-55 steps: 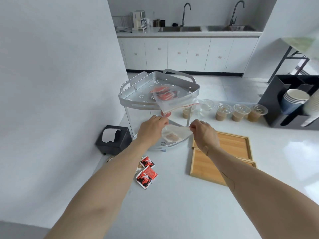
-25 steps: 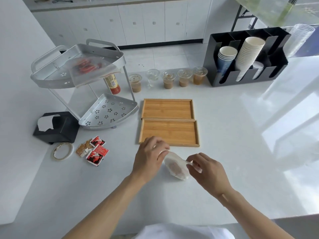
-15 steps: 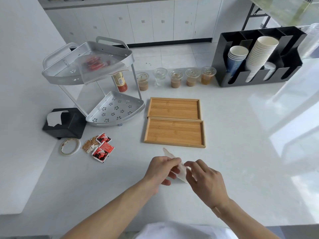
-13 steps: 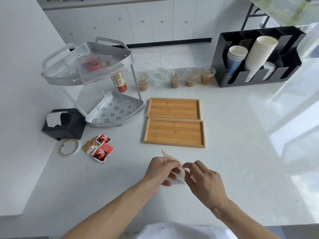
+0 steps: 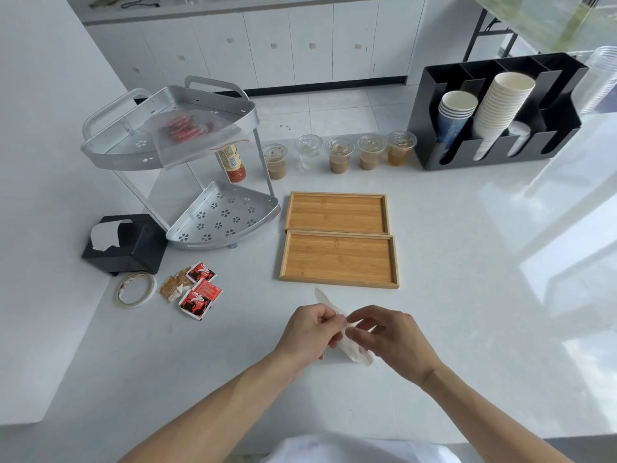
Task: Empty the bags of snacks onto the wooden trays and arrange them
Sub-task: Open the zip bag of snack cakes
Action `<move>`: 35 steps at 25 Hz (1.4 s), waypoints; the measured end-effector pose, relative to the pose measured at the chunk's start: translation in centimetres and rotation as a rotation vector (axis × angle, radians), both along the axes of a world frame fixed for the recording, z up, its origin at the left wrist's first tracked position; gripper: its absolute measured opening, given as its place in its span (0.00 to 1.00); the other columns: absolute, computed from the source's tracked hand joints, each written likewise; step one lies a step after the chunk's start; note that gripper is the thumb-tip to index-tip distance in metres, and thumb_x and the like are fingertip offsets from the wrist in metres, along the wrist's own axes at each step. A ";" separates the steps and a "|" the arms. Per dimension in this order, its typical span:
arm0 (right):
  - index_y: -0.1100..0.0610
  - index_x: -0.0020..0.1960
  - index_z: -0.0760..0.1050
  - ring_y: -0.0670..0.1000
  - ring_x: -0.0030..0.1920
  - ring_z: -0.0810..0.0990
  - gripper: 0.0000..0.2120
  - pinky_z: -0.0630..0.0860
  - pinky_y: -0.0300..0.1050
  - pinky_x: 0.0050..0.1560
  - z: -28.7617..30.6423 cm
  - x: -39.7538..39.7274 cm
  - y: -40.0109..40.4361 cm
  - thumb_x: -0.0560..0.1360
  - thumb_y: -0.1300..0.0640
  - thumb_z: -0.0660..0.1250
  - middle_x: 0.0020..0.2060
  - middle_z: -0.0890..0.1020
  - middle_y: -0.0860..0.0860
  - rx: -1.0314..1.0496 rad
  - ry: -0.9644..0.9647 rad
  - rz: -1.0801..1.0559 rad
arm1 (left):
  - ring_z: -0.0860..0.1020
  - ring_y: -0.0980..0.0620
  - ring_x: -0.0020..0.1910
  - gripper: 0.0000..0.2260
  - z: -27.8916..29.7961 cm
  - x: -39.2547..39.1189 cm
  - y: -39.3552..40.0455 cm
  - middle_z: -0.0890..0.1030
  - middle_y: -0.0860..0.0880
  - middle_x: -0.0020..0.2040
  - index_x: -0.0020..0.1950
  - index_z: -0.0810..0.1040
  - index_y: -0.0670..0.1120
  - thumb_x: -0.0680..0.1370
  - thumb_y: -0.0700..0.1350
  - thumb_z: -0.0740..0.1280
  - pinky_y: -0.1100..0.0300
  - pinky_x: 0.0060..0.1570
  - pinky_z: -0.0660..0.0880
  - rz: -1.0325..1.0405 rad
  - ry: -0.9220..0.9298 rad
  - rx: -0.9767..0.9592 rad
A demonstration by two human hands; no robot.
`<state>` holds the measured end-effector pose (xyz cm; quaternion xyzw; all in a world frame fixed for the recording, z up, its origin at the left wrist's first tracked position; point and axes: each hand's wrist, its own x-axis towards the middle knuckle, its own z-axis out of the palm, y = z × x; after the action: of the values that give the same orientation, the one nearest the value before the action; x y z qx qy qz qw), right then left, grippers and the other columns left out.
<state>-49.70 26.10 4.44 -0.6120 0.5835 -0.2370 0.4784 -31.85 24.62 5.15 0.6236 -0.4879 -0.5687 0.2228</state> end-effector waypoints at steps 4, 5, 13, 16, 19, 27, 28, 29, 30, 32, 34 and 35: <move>0.52 0.45 0.83 0.50 0.37 0.86 0.04 0.76 0.36 0.33 0.3 -0.2 -0.6 0.72 0.52 0.74 0.37 0.87 0.50 0.171 -0.149 -0.021 | 0.77 0.58 0.30 0.10 -1.3 0.2 0.2 0.81 0.53 0.30 0.38 0.79 0.49 0.78 0.49 0.68 0.63 0.29 0.72 -0.067 0.034 -0.100; 0.54 0.45 0.83 0.51 0.38 0.87 0.05 0.75 0.36 0.32 0.4 -0.3 -0.8 0.72 0.53 0.73 0.38 0.88 0.51 0.221 -0.176 -0.027 | 0.78 0.58 0.30 0.09 -1.5 0.3 0.1 0.81 0.53 0.30 0.38 0.79 0.49 0.78 0.48 0.68 0.64 0.29 0.72 -0.086 0.062 -0.107; 0.59 0.45 0.83 0.52 0.40 0.87 0.05 0.74 0.36 0.33 0.7 -0.6 -1.0 0.75 0.57 0.70 0.40 0.88 0.54 0.350 -0.228 -0.005 | 0.78 0.56 0.31 0.07 -2.4 0.8 -0.2 0.82 0.52 0.32 0.40 0.80 0.46 0.77 0.47 0.70 0.64 0.33 0.74 -0.151 0.182 -0.096; 0.60 0.45 0.81 0.52 0.37 0.86 0.06 0.73 0.36 0.31 0.6 -0.4 -1.1 0.75 0.59 0.67 0.39 0.87 0.54 0.351 -0.200 -0.017 | 0.78 0.57 0.31 0.07 -2.4 0.6 -0.3 0.82 0.53 0.31 0.40 0.80 0.48 0.77 0.47 0.70 0.65 0.33 0.74 -0.179 0.150 -0.114; 0.60 0.45 0.81 0.55 0.37 0.86 0.09 0.74 0.37 0.30 0.6 -0.4 -1.1 0.76 0.57 0.64 0.38 0.87 0.55 0.353 -0.197 -0.051 | 0.80 0.57 0.33 0.06 -2.2 0.5 -0.6 0.83 0.53 0.32 0.40 0.81 0.50 0.77 0.49 0.71 0.64 0.33 0.74 -0.209 0.119 -0.131; 0.55 0.41 0.80 0.54 0.40 0.87 0.12 0.74 0.38 0.32 1.0 -0.7 -1.7 0.77 0.48 0.67 0.39 0.88 0.54 0.386 -0.184 -0.013 | 0.81 0.56 0.33 0.06 -1.7 0.3 -1.4 0.84 0.52 0.33 0.40 0.82 0.48 0.75 0.48 0.73 0.64 0.32 0.75 -0.272 0.037 -0.161; 0.56 0.42 0.80 0.54 0.40 0.87 0.11 0.74 0.38 0.32 1.1 -0.7 -1.8 0.77 0.50 0.66 0.39 0.88 0.53 0.368 -0.168 -0.009 | 0.81 0.55 0.33 0.06 -1.6 0.3 -1.5 0.83 0.52 0.32 0.40 0.82 0.47 0.75 0.48 0.72 0.64 0.32 0.75 -0.273 0.041 -0.154; 0.56 0.42 0.80 0.53 0.39 0.87 0.10 0.74 0.38 0.31 1.1 -0.7 -1.8 0.77 0.51 0.66 0.38 0.87 0.52 0.343 -0.139 -0.005 | 0.81 0.55 0.33 0.06 -1.5 0.3 -1.5 0.83 0.52 0.32 0.40 0.81 0.47 0.76 0.48 0.72 0.63 0.32 0.75 -0.274 0.044 -0.144; 0.56 0.43 0.80 0.52 0.38 0.87 0.09 0.74 0.39 0.31 1.0 -0.7 -1.8 0.76 0.52 0.66 0.37 0.87 0.51 0.314 -0.102 0.004 | 0.80 0.56 0.33 0.07 -1.4 0.3 -1.5 0.82 0.52 0.33 0.40 0.80 0.48 0.76 0.48 0.71 0.63 0.32 0.75 -0.277 0.045 -0.135; 0.55 0.41 0.80 0.49 0.35 0.86 0.08 0.74 0.39 0.29 1.1 -0.7 -2.1 0.75 0.53 0.65 0.34 0.86 0.50 0.256 -0.006 0.055 | 0.79 0.56 0.33 0.07 -1.2 0.1 -1.4 0.81 0.53 0.33 0.40 0.79 0.49 0.78 0.49 0.69 0.63 0.33 0.74 -0.302 0.029 -0.117; 0.52 0.37 0.78 0.45 0.30 0.83 0.09 0.72 0.36 0.26 1.4 -0.8 -2.3 0.74 0.53 0.64 0.30 0.84 0.49 0.197 0.102 0.145 | 0.77 0.59 0.33 0.08 -0.9 -0.1 -1.4 0.80 0.55 0.33 0.40 0.78 0.50 0.78 0.49 0.67 0.66 0.34 0.73 -0.345 -0.017 -0.103; 0.50 0.34 0.77 0.43 0.27 0.80 0.10 0.71 0.34 0.27 1.4 -0.8 -2.4 0.74 0.54 0.63 0.28 0.83 0.48 0.146 0.162 0.185 | 0.76 0.61 0.32 0.08 -0.7 -0.1 -1.5 0.79 0.56 0.32 0.38 0.76 0.51 0.78 0.48 0.67 0.67 0.33 0.71 -0.362 -0.058 -0.109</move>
<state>-50.48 23.65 5.87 -0.6440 0.5768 -0.0985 0.4928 -31.98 23.09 4.48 0.5288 -0.6282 -0.5542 0.1363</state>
